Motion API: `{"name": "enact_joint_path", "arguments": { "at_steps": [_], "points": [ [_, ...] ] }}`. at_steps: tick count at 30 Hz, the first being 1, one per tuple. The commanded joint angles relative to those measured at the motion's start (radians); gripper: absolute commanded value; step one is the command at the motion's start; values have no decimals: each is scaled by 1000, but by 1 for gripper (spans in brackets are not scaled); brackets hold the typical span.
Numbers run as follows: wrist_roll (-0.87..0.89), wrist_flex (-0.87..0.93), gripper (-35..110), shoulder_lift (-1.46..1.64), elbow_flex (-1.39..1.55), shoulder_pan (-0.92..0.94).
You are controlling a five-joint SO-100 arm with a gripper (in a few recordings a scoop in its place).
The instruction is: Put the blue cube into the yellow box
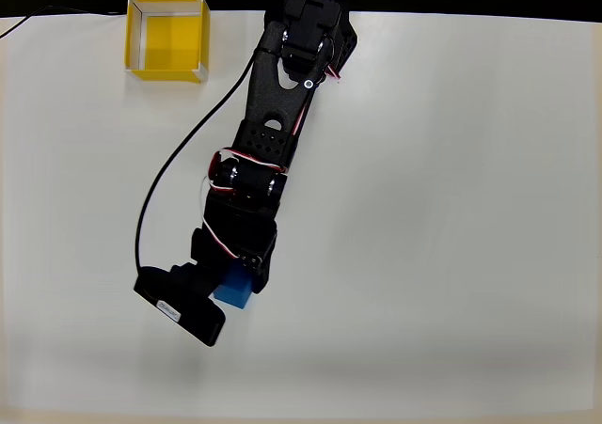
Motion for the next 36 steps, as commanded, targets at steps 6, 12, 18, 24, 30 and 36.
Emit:
{"name": "enact_joint_path", "arguments": {
  "at_steps": [6, 12, 18, 24, 30, 36],
  "points": [
    [-43, -14, 18, 225, -63, 420],
    [-91, -61, 18, 339, 54, 673],
    [-89, -89, 18, 474, 202, 848],
    [-103, -98, 19, 600, 382, 991],
    [-115, -83, 19, 669, 491, 1098],
    [-118, -132, 18, 749, 658, 1167]
  ]
}}
